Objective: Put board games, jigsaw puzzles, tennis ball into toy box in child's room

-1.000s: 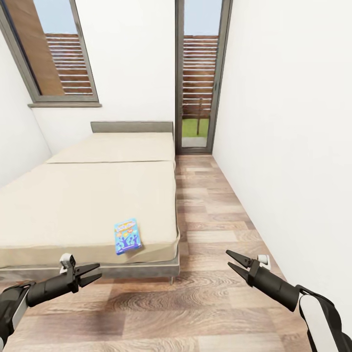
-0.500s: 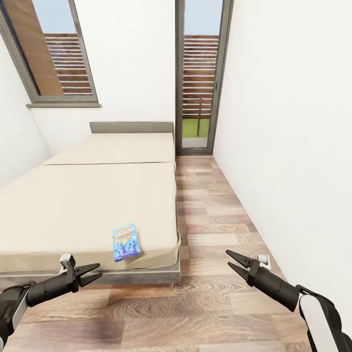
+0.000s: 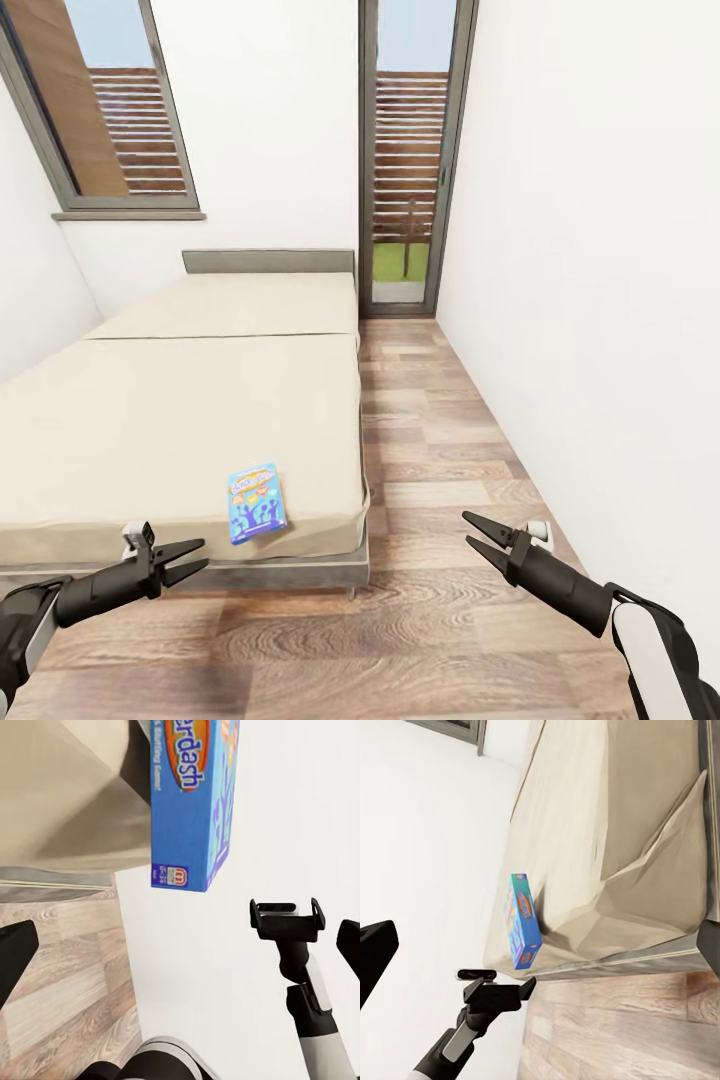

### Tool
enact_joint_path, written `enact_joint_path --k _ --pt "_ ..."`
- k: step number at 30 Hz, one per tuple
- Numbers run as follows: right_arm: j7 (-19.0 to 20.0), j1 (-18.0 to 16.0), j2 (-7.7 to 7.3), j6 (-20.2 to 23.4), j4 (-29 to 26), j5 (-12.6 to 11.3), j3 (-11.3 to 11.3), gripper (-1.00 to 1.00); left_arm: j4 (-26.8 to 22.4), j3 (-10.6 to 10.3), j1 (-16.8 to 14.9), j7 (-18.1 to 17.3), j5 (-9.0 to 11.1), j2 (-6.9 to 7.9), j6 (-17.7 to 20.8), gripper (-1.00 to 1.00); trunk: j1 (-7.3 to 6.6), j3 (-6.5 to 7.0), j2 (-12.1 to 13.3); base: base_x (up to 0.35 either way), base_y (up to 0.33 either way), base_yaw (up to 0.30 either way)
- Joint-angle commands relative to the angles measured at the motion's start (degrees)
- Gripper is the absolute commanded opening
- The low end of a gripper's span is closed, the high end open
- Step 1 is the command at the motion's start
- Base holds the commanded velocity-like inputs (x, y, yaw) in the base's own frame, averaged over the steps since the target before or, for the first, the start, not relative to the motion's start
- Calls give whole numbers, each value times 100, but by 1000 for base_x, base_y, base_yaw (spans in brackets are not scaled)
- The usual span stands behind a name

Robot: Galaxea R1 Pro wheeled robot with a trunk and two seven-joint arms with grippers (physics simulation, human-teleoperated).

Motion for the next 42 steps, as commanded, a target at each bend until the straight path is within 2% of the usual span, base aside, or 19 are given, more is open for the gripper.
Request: enact_joint_path --k 1,33,42 --pt "37 -4 1 28 0 29 -8 100 0 1 -2 -23 -4 1 61 100 -1 -5 -2 9 0 0" --pt "37 -4 1 28 1 29 -8 100 0 7 -1 -23 -11 3 60 100 -1 -5 -2 1 -48 0" --pt "37 -4 1 28 0 29 -8 100 0 8 -2 -23 -11 3 60 100 -1 -5 -2 111 -113 0"
